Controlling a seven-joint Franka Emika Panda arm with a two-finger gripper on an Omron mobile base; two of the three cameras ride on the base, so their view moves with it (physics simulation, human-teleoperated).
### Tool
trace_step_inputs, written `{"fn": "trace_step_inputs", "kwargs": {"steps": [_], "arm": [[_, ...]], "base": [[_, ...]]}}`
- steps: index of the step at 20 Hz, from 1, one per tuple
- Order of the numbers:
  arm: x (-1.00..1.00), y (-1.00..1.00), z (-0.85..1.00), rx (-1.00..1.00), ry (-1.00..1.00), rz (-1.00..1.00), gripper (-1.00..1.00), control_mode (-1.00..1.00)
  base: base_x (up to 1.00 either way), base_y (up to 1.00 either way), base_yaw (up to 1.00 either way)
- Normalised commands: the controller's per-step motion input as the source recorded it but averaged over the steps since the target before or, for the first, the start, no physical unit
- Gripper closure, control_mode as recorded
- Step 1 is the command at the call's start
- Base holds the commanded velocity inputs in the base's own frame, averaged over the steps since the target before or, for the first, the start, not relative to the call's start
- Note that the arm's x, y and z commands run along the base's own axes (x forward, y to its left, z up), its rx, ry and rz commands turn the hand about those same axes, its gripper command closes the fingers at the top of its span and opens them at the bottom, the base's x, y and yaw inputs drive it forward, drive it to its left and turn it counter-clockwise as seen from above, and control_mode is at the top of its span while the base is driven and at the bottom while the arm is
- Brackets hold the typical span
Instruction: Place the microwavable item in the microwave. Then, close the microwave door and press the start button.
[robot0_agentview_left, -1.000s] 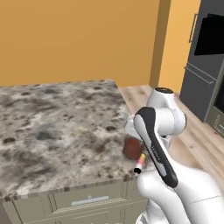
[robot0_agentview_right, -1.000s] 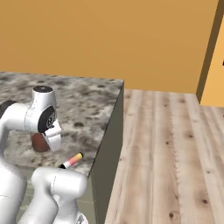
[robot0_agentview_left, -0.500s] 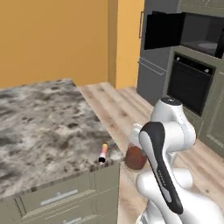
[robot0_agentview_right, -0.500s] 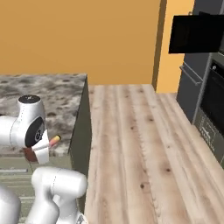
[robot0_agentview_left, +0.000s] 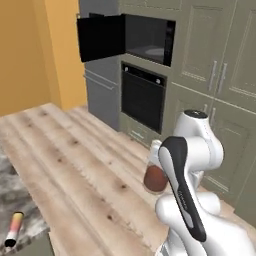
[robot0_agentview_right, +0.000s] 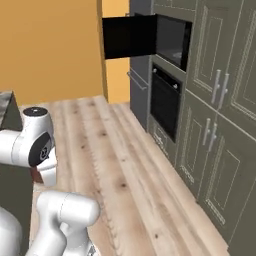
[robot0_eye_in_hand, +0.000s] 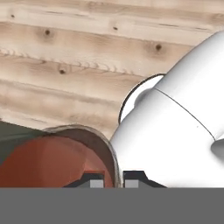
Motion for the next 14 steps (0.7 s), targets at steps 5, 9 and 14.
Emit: {"fn": "trace_step_inputs", "kwargs": {"steps": [5, 9, 14], "arm": [[0.0, 0.0, 0.0, 0.0, 0.0, 0.0, 1.0, 1.0], [0.0, 0.0, 0.0, 0.0, 0.0, 0.0, 1.0, 1.0], [0.0, 0.0, 0.0, 0.0, 0.0, 0.0, 1.0, 1.0]], "base": [[0.88, -0.6, -0.14], [1.0, -0.3, -0.02], [0.99, -0.03, -0.17]]}}
